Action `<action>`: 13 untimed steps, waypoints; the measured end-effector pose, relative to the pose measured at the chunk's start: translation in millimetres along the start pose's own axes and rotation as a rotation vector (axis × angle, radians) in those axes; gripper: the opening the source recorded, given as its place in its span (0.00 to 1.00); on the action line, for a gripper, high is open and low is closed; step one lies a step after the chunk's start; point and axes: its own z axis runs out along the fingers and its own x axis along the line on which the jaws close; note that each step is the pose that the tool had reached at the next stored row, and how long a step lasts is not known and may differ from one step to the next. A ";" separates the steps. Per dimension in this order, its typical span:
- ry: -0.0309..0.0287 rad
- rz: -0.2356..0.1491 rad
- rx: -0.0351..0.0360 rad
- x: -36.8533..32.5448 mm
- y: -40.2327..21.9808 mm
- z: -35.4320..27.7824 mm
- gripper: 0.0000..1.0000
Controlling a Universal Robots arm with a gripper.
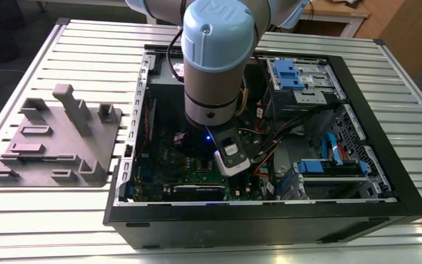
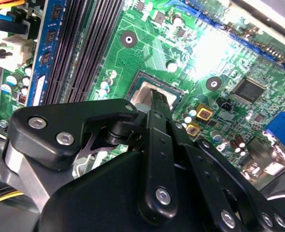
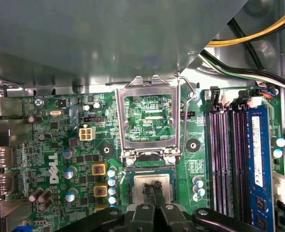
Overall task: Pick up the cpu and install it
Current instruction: 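Place the cpu into insertion slot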
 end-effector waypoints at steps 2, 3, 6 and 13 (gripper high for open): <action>-0.0001 0.000 -0.0002 0.0 0.0 -0.1 0.10; -0.0003 0.000 -0.0007 -0.1 0.1 -0.7 0.10; -0.0002 0.000 -0.0007 -0.1 0.2 -5.0 0.10; -0.0001 0.000 -0.0002 -0.4 0.4 -19.9 0.10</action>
